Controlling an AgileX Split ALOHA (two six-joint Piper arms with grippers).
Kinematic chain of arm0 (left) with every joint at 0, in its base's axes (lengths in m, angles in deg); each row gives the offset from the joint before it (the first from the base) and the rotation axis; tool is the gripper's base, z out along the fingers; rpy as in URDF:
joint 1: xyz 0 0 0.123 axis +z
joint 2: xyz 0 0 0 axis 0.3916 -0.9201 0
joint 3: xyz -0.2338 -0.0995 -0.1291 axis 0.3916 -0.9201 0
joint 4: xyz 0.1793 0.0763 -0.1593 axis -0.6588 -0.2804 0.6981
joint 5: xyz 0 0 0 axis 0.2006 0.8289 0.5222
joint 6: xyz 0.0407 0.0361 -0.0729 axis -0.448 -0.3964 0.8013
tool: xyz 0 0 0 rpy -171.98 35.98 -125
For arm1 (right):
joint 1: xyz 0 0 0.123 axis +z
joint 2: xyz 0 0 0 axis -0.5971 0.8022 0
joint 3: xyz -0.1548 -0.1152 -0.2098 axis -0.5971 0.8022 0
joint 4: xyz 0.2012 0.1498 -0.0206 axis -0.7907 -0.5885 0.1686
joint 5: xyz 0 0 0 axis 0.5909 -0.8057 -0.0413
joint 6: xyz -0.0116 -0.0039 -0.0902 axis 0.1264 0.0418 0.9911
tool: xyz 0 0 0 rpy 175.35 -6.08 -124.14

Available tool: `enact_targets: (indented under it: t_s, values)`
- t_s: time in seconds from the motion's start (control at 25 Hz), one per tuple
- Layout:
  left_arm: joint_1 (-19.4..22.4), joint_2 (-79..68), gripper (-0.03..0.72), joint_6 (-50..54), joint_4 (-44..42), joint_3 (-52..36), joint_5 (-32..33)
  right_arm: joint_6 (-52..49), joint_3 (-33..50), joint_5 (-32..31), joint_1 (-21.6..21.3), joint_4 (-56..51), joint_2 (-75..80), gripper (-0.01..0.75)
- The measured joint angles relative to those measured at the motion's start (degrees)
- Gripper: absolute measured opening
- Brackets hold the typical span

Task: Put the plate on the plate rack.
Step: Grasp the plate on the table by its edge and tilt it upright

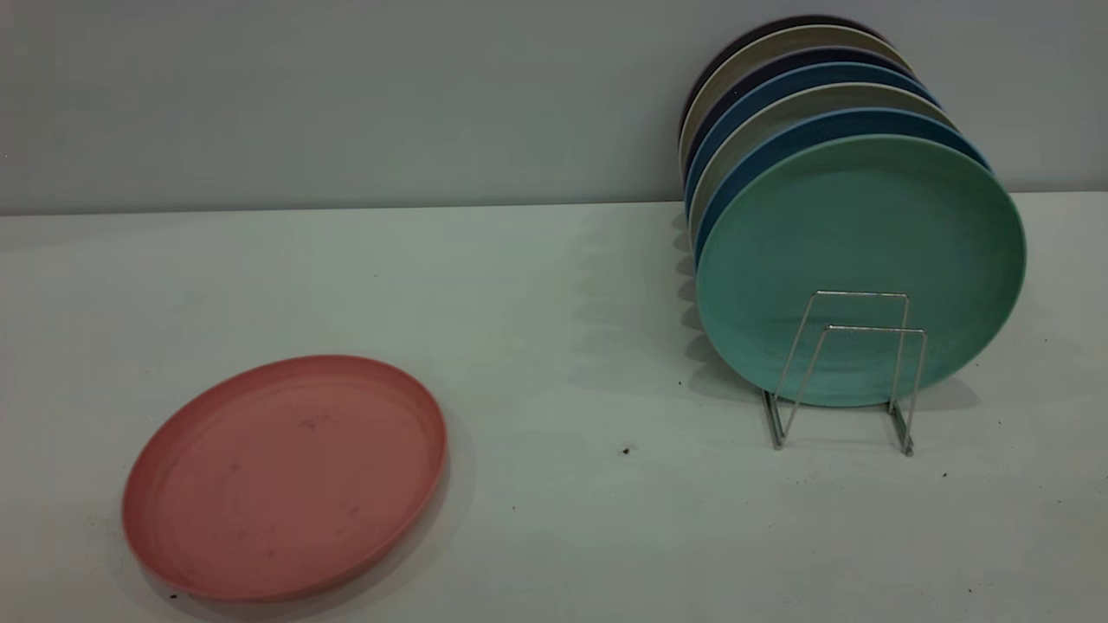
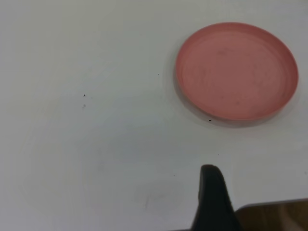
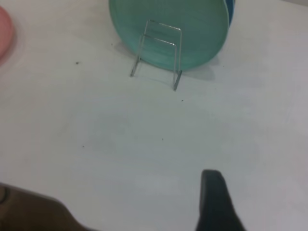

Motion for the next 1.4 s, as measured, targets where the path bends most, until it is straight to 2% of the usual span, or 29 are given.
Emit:
enact_targets:
  t_s: [0.28, 0.44, 0.56, 0.8, 1.04, 1.2, 1.4]
  values:
    - [0.00, 0.00, 0.516, -0.09, 0.00, 0.07, -0.35, 0.00, 0.00, 0.00, 0.00, -0.16, 0.00, 0.475]
    - [0.00, -0.06, 0.516, 1.25, 0.07, 0.65, -4.45, 0.00, 0.00, 0.25, 0.00, -0.18, 0.00, 0.475]
    - [0.00, -2.87, 0.516, 3.76, 0.07, 0.65, -5.09, 0.00, -0.31, 1.39, 0.00, -0.51, 0.83, 0.475]
    - [0.00, -18.15, 0.516, 4.28, 0.07, 0.65, -10.26, 3.08, -0.70, 6.33, 0.00, -7.73, 11.66, 0.475]
    - [0.00, -37.07, 0.516, 2.88, 0.99, 0.65, -18.91, 14.52, -0.70, 12.81, 0.00, -20.47, 27.66, 0.475]
    - [0.00, -48.50, 0.516, -2.77, 6.99, 0.71, -23.91, 21.51, -0.70, 15.63, 0.00, -26.58, 36.25, 0.475]
    - [0.00, -61.54, 0.516, -10.54, 16.23, 3.69, -25.65, 26.43, -0.70, 17.69, 0.00, -30.17, 43.99, 0.475]
